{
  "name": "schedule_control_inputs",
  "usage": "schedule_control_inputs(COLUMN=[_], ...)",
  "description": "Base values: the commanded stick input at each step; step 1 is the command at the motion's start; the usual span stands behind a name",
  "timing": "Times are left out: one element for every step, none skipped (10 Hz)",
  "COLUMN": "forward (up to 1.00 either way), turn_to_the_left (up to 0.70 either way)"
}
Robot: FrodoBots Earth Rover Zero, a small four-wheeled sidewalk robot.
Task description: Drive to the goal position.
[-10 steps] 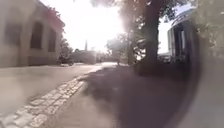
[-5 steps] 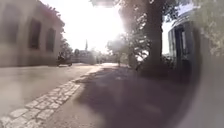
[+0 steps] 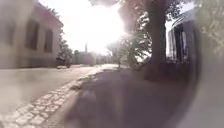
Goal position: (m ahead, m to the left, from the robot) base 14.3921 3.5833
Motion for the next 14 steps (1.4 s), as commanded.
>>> schedule_control_inputs(forward=[0.85,0.85,0.85,0.85,0.85,0.85,0.85,0.85,0.85,0.85,0.85,0.85,0.85,0.85], turn_to_the_left=[0.00,0.00,0.00,0.00,0.00,0.00,0.00,0.00,0.00,0.00,0.00,0.00,0.00,0.00])
